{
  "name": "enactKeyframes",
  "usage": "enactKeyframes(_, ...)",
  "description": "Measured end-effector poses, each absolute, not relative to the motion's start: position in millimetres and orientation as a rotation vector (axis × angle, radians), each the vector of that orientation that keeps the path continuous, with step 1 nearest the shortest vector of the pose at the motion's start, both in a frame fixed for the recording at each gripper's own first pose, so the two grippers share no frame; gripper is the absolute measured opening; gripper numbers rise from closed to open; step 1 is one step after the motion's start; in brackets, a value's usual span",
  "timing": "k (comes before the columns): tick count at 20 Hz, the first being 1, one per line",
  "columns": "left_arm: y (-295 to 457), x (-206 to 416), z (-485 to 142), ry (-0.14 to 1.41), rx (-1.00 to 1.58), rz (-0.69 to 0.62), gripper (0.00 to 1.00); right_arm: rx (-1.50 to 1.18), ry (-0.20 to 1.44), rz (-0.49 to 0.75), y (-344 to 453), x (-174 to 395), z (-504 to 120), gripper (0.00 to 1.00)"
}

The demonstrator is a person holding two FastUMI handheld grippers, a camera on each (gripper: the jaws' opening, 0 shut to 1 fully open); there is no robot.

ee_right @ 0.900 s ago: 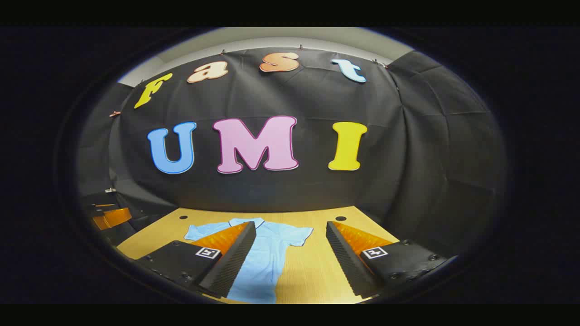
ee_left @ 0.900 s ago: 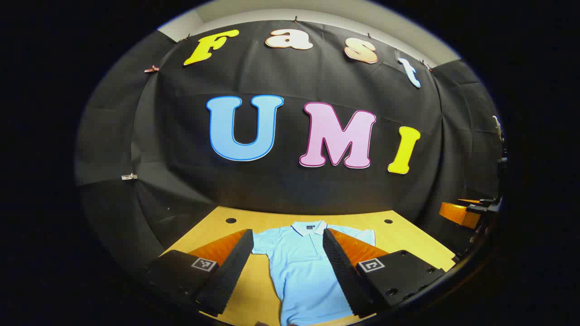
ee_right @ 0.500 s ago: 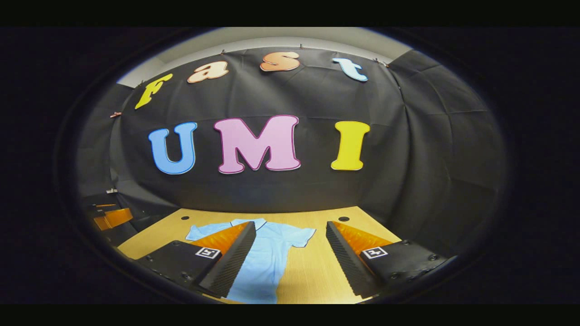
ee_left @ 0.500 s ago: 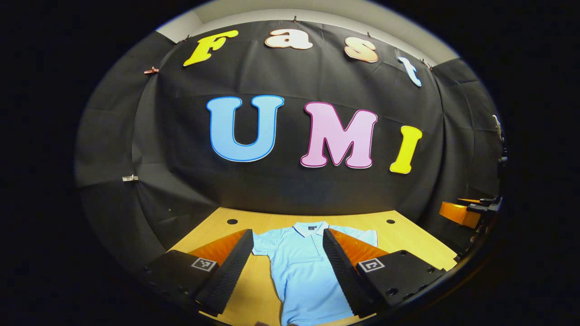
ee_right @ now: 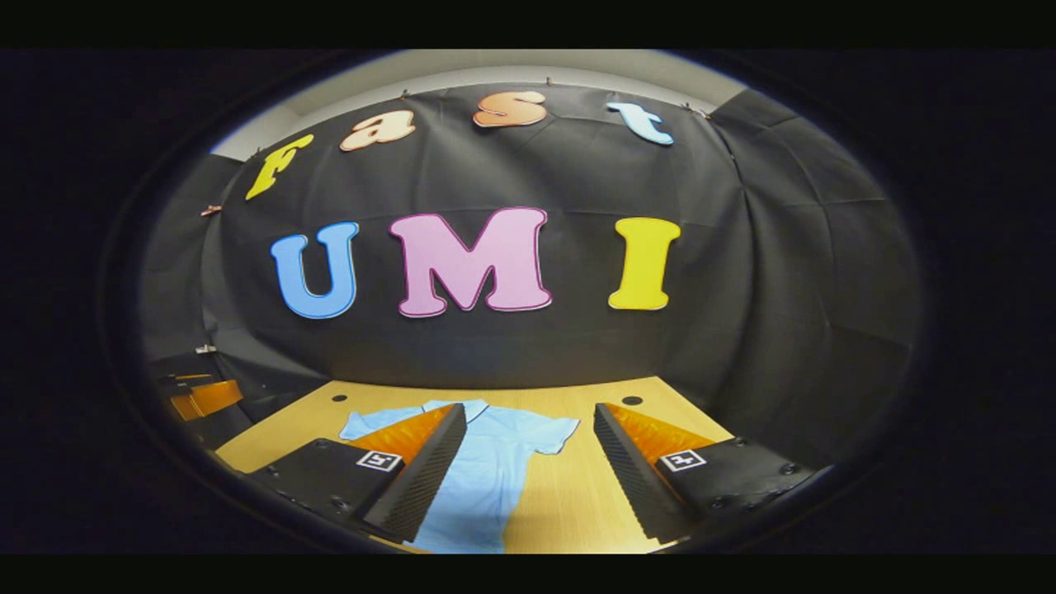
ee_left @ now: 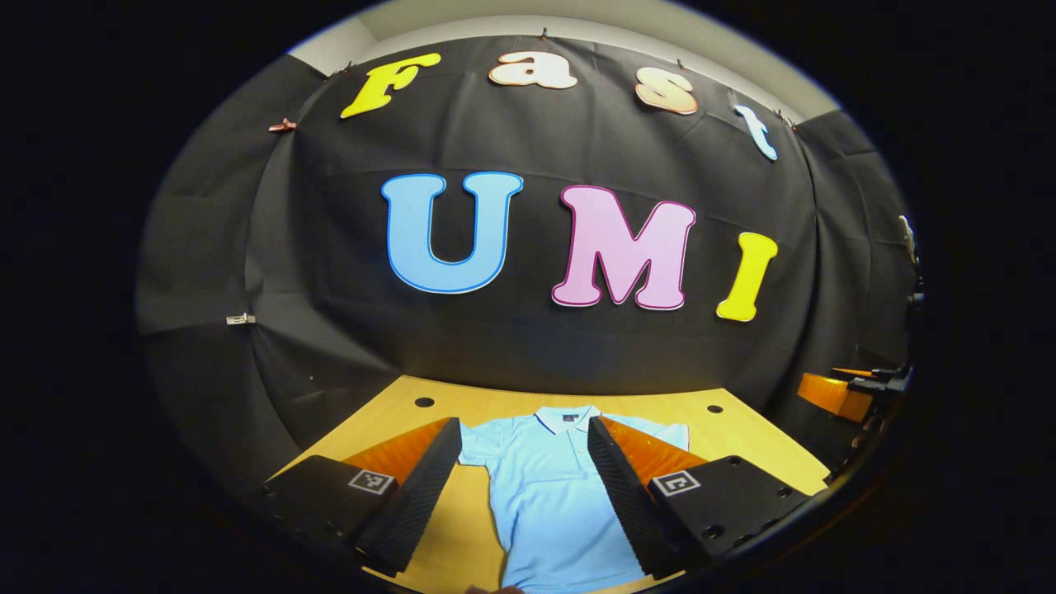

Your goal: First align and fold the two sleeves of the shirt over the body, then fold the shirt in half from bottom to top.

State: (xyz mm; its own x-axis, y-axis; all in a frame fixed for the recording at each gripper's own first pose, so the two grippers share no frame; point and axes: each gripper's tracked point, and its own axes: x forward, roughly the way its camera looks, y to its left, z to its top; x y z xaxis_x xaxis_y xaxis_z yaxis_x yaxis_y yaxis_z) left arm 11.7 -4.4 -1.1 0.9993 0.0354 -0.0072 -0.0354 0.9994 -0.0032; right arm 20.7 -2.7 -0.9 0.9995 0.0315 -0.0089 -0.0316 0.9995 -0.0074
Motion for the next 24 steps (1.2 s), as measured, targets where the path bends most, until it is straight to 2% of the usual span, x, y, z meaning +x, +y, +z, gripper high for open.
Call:
enactKeyframes(10,-1.9,15.4,-30.3,0.072,-0.007,0.054,0.98,-0.016,0.111,0.001,-30.9,66.4,-25.5,0.97)
enactKeyframes(15,3.7,24.9,-48.4,0.127,-0.031,0.090,0.98,-0.017,0.232,0.014,-32.1,119.3,-54.8,0.97)
enactKeyframes(24,36.1,62.2,-57.7,0.185,-0.059,0.229,0.98,-0.020,0.485,0.027,-43.5,232.2,-146.7,0.98)
